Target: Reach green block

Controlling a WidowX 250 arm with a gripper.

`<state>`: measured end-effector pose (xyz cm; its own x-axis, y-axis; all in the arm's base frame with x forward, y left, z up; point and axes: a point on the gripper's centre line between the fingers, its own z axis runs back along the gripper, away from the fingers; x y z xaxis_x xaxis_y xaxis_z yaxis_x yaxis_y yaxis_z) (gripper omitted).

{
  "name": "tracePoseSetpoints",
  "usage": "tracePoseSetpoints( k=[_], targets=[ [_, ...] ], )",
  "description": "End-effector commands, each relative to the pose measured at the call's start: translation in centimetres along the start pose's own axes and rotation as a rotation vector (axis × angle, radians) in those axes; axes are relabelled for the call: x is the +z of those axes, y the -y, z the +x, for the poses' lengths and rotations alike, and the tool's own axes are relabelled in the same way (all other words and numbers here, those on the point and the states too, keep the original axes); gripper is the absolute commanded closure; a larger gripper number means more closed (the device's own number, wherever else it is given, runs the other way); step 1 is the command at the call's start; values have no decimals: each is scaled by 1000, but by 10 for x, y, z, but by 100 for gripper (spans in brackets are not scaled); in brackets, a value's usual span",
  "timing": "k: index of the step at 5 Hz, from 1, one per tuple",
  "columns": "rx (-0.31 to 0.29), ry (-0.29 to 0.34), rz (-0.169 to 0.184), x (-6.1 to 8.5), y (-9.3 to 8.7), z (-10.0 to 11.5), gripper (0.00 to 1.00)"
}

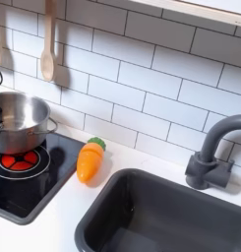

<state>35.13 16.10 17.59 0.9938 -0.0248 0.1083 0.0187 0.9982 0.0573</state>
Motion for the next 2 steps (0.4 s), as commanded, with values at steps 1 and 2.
tracePoseSetpoints(
  k=[1,2],
  targets=[
    [31,-18,0,-6,-9,-5,0],
    [28,-24,5,-8,-10,-6,0]
  ],
)
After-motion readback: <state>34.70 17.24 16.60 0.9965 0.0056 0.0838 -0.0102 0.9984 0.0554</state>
